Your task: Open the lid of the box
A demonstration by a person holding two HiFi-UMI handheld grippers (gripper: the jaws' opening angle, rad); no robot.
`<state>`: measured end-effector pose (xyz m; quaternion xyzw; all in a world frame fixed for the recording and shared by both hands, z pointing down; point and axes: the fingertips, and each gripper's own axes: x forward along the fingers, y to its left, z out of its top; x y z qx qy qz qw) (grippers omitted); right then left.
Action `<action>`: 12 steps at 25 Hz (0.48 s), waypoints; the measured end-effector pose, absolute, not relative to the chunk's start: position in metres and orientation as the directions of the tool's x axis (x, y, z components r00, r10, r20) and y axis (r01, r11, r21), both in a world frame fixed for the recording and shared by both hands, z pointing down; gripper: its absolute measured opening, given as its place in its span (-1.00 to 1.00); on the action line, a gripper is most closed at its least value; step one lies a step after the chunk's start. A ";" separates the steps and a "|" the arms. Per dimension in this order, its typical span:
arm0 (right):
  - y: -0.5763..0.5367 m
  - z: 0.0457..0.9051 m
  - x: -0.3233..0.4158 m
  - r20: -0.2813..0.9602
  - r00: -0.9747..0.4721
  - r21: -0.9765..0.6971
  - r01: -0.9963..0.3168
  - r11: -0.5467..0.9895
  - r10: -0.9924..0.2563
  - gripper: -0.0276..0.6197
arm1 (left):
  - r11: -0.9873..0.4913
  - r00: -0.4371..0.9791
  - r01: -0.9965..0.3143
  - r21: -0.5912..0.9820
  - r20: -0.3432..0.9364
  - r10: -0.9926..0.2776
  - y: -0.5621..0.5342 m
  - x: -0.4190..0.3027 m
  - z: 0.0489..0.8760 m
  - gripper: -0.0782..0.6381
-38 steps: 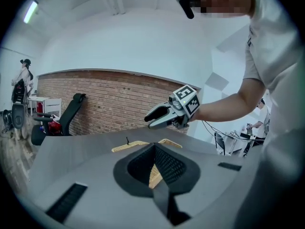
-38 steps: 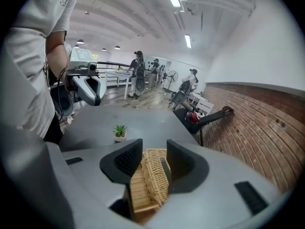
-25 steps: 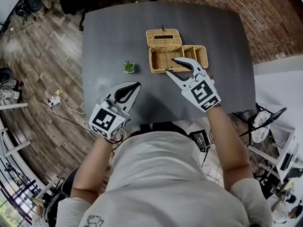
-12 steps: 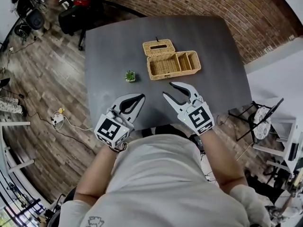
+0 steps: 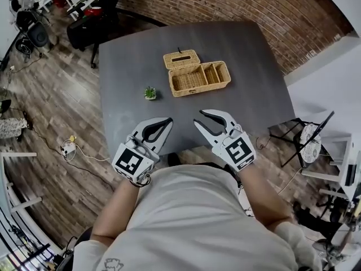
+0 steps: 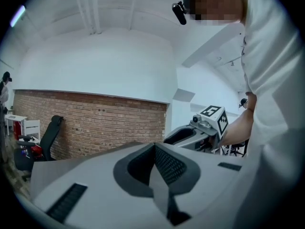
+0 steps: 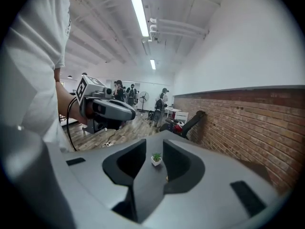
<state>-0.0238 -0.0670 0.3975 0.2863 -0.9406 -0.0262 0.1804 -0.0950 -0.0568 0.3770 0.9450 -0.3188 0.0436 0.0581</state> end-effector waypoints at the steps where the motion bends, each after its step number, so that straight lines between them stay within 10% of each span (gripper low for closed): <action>1: -0.064 0.395 -0.020 0.330 -0.772 0.156 -0.522 0.839 -0.542 -0.56 | -0.789 0.792 -0.609 0.084 0.116 -0.599 -0.056 -0.091 0.375 -0.75; 12: -0.016 0.375 0.041 0.267 -0.830 0.128 -0.473 0.872 -0.490 -0.79 | -0.747 0.742 -0.665 0.025 0.138 -0.656 -0.022 -0.029 0.359 -0.75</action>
